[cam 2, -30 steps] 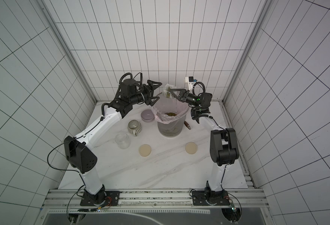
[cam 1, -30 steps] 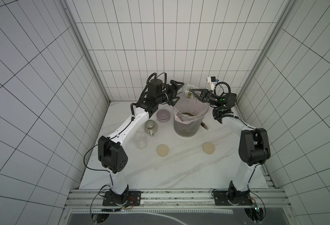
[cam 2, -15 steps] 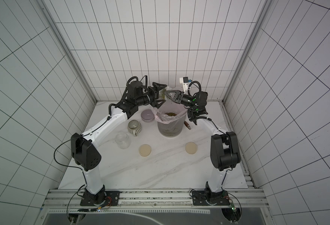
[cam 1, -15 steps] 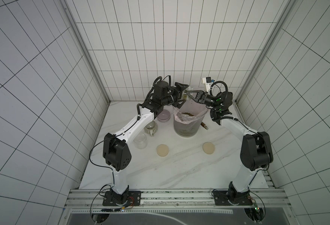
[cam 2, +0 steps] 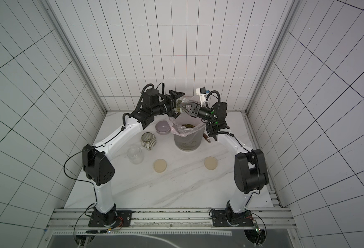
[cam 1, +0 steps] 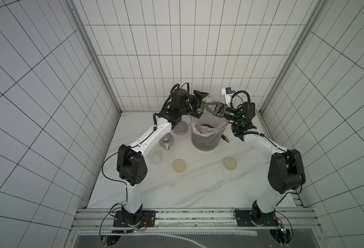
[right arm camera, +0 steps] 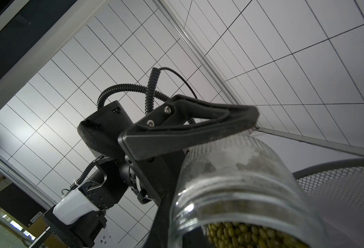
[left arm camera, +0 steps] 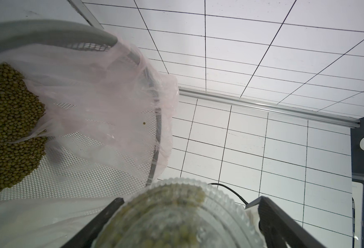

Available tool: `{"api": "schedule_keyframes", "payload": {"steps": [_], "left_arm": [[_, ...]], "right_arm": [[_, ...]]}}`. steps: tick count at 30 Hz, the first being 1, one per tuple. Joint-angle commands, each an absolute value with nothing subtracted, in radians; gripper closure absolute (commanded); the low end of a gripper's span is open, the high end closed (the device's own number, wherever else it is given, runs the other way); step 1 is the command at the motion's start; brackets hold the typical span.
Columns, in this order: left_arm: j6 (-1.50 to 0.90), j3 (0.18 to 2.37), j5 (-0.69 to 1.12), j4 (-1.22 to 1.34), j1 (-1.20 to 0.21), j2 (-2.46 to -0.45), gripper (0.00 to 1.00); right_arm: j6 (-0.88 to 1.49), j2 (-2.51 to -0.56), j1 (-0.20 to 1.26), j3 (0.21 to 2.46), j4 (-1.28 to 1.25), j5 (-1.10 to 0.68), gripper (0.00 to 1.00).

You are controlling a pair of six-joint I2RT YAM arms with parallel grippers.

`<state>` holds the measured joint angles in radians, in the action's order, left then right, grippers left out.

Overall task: Empty moldy mung beans from jars
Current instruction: Pour the moldy mung beans from the jar into the trash bin.

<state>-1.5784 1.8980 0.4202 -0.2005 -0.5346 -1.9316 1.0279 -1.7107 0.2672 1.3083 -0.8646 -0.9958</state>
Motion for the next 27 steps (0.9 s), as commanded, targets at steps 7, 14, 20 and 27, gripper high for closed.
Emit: {"api": "schedule_keyframes", "payload": {"steps": [7,14,20,27], "left_arm": [[-1.546,1.948,0.440,-0.218,-0.520,-1.967,0.26],[-1.499,1.970,0.458,-0.234,-0.514,-1.978,0.33],[-1.467,1.974,0.471,-0.239,-0.512,-1.986,0.34],[-1.450,1.977,0.479,-0.223,-0.503,-1.990,0.34]], "right_arm": [[0.971,-1.662,0.285,1.279,-0.870,-0.973,1.00],[0.944,-1.655,0.293,1.278,-0.828,-0.961,1.00],[0.921,-1.640,0.293,1.278,-0.785,-0.945,0.82],[0.864,-1.615,0.291,1.294,-0.688,-0.933,0.55]]}}
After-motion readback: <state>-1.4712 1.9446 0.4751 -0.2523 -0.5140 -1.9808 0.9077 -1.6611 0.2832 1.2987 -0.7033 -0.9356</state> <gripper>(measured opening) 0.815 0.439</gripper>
